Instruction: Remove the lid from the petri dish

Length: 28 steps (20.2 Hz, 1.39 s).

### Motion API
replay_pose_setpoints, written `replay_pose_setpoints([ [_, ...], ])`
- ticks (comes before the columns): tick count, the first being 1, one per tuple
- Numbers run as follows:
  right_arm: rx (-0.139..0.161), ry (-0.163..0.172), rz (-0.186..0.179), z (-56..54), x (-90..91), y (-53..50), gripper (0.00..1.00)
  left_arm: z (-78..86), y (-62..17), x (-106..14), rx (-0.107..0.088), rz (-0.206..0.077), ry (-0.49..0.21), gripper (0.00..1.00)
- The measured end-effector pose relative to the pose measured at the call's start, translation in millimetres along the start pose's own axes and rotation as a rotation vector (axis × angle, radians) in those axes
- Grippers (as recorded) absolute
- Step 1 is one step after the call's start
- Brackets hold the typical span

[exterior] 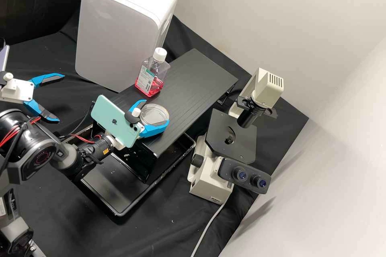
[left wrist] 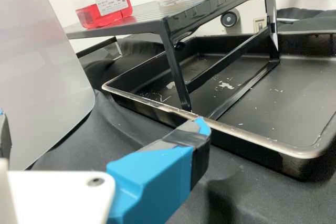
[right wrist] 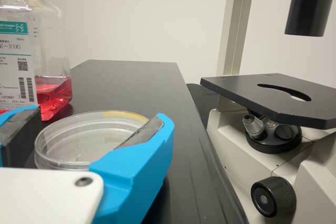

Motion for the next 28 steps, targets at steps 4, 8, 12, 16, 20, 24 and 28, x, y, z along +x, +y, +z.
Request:
replay_pose_setpoints([
  [4,0.000,0.005,0.005,-1.2,-0.3,1.2,0.00,0.4,0.0,0.0,0.000,0.000,-0.002,1.00],
  [8,0.001,0.011,0.031,-3.1,-5.0,8.7,0.00,0.5,0.0,0.0,0.002,0.000,-0.001,1.00],
  [12,0.023,0.020,0.062,-6.4,-10.1,16.6,0.00,0.5,0.0,0.0,0.002,0.000,-0.001,1.00],
  [16,0.044,0.030,0.085,-8.0,-11.2,21.2,0.00,0.9,0.0,0.0,0.002,0.000,-0.003,1.00],
  [20,0.052,0.030,0.086,-7.6,-14.4,20.8,0.00,0.8,0.0,0.0,0.002,0.000,-0.003,1.00],
  [24,0.060,0.079,0.064,-20.7,-19.9,15.6,0.00,0.8,0.0,0.0,0.002,0.000,-0.003,1.00],
  [28,0.064,0.138,0.015,-35.4,-23.6,4.4,0.00,0.8,0.0,0.0,0.002,0.000,-0.003,1.00],
])
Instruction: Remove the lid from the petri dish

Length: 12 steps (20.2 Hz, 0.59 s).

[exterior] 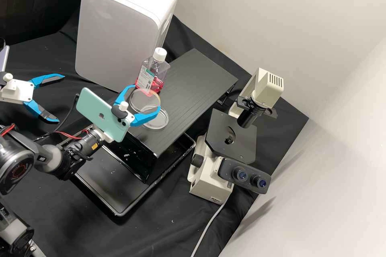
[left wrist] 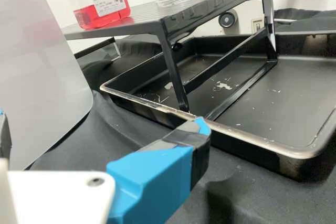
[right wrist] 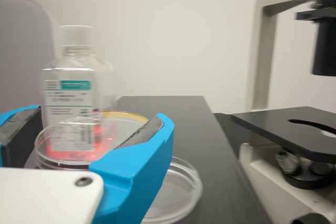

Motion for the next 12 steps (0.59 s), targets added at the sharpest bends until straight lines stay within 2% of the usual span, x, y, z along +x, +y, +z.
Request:
replay_pose_setpoints([
  [1,-0.011,0.006,-0.007,-1.6,-0.1,-1.7,0.00,0.0,0.0,0.0,0.000,0.000,0.000,1.00],
  [5,-0.022,0.029,-0.031,-7.5,-0.7,-8.3,0.00,0.0,0.0,0.0,0.000,0.000,0.000,1.00],
  [8,-0.043,0.040,-0.049,-10.4,-1.0,-13.0,0.00,0.0,0.0,0.0,0.000,0.000,0.000,1.00],
  [12,-0.055,0.023,-0.065,-7.1,0.5,-18.4,0.00,0.0,0.0,0.0,0.000,0.000,0.000,1.00],
])
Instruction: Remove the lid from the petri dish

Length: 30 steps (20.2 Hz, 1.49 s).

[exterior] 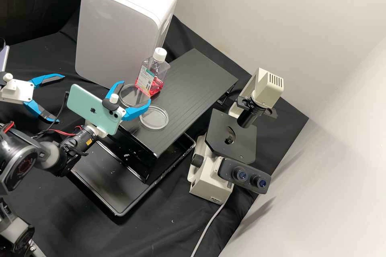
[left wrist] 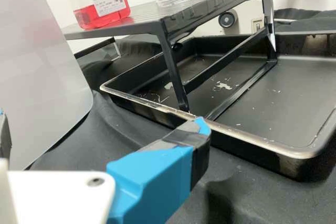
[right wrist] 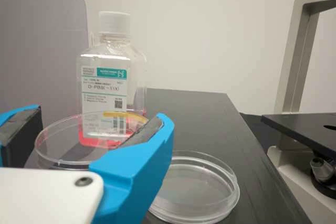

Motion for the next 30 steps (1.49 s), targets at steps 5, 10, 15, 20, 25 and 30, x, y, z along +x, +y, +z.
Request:
replay_pose_setpoints([
  [5,0.003,-0.026,0.000,3.2,0.8,-3.2,0.00,0.0,0.0,0.0,0.000,0.000,0.000,1.00],
  [10,0.001,-0.027,-0.001,3.4,0.8,-3.4,0.00,0.0,0.1,0.3,0.000,0.001,0.000,1.00],
  [15,-0.005,-0.031,-0.003,4.4,2.7,-4.5,0.00,0.0,0.1,0.3,0.000,0.001,0.000,1.00],
  [20,-0.006,-0.032,-0.005,4.8,4.2,-5.1,0.00,0.0,0.1,0.3,0.000,0.001,0.000,1.00],
  [25,-0.017,-0.032,-0.022,4.1,6.0,-10.6,0.00,0.0,0.1,0.3,0.000,0.001,0.000,1.00],
  [30,-0.019,-0.033,-0.026,4.5,6.7,-11.7,0.00,0.0,0.1,0.3,0.000,0.001,0.000,1.00],
])
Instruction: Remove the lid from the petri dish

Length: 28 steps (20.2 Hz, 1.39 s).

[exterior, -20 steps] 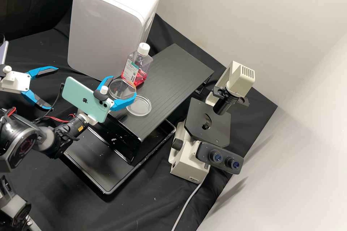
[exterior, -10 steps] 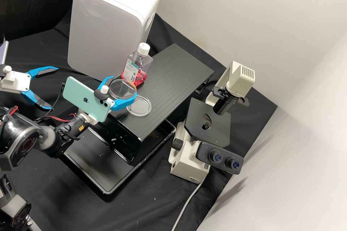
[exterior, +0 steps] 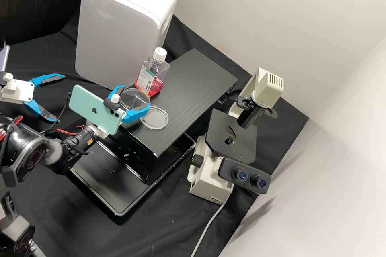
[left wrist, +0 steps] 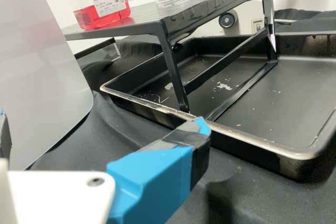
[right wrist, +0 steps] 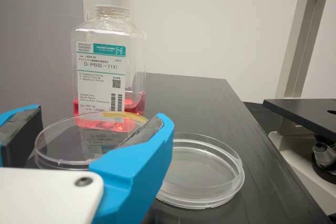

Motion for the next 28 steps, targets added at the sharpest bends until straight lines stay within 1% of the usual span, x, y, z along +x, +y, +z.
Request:
replay_pose_setpoints([
  [10,0.000,-0.002,0.002,0.5,0.0,0.4,0.00,0.0,0.0,0.0,0.000,0.000,0.000,1.00],
  [11,0.000,-0.002,0.002,0.5,0.0,0.4,1.00,0.0,0.0,0.0,0.000,0.000,0.000,1.00],
  [28,0.000,-0.003,0.003,0.8,0.1,0.8,1.00,0.0,0.0,0.0,0.000,0.000,0.000,1.00],
])
